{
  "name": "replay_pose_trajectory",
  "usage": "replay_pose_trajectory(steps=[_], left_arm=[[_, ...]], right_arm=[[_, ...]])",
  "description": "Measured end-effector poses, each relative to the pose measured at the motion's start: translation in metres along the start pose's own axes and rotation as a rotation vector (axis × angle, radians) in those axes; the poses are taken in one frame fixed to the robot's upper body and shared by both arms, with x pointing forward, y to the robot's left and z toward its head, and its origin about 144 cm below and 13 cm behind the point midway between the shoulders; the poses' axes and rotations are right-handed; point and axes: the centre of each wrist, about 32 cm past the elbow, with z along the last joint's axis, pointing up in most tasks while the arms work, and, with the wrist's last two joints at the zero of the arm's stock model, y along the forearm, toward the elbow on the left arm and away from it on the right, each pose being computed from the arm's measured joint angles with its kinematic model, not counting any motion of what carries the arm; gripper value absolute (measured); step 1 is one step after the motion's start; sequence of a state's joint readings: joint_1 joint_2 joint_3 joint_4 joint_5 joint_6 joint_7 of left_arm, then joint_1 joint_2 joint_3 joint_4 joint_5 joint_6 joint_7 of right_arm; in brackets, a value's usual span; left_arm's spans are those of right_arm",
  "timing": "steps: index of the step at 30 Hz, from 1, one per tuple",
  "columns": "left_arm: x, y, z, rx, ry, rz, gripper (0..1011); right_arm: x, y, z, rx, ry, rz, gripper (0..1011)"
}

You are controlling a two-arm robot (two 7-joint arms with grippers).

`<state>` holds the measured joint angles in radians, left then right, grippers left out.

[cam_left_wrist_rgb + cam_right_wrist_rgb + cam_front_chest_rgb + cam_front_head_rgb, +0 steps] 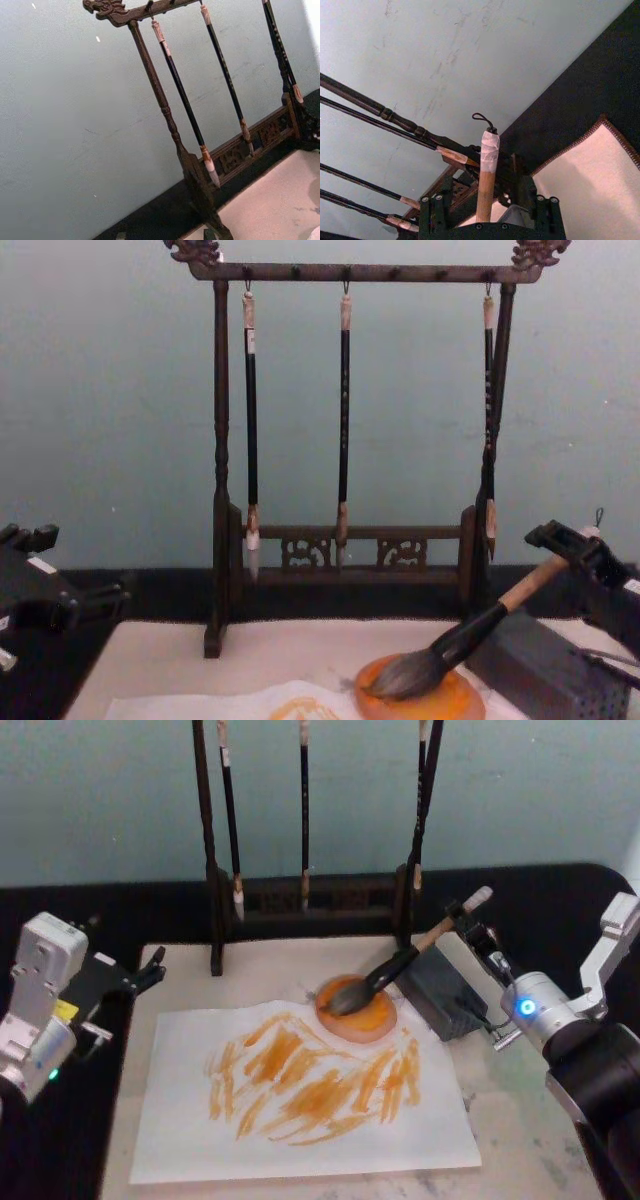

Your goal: Pick up the brush from the inkstone, write on the paper, then place the brush back to its original position.

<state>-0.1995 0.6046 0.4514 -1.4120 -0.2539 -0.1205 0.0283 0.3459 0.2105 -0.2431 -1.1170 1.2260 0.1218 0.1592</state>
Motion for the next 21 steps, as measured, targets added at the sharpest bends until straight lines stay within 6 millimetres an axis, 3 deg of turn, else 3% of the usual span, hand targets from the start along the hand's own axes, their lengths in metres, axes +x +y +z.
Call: replay_pose_trajectory(steps=[6,21], left_arm=[[0.0,0.0,0.0,0.0,0.0,0.0,1001],[0.0,0.0,0.0,0.0,0.0,0.0,1001]], right_arm=[[0.0,0.0,0.0,0.0,0.0,0.0,1000],[0.0,-0.01,0.0,-0.002,0.006,0.009,1000]])
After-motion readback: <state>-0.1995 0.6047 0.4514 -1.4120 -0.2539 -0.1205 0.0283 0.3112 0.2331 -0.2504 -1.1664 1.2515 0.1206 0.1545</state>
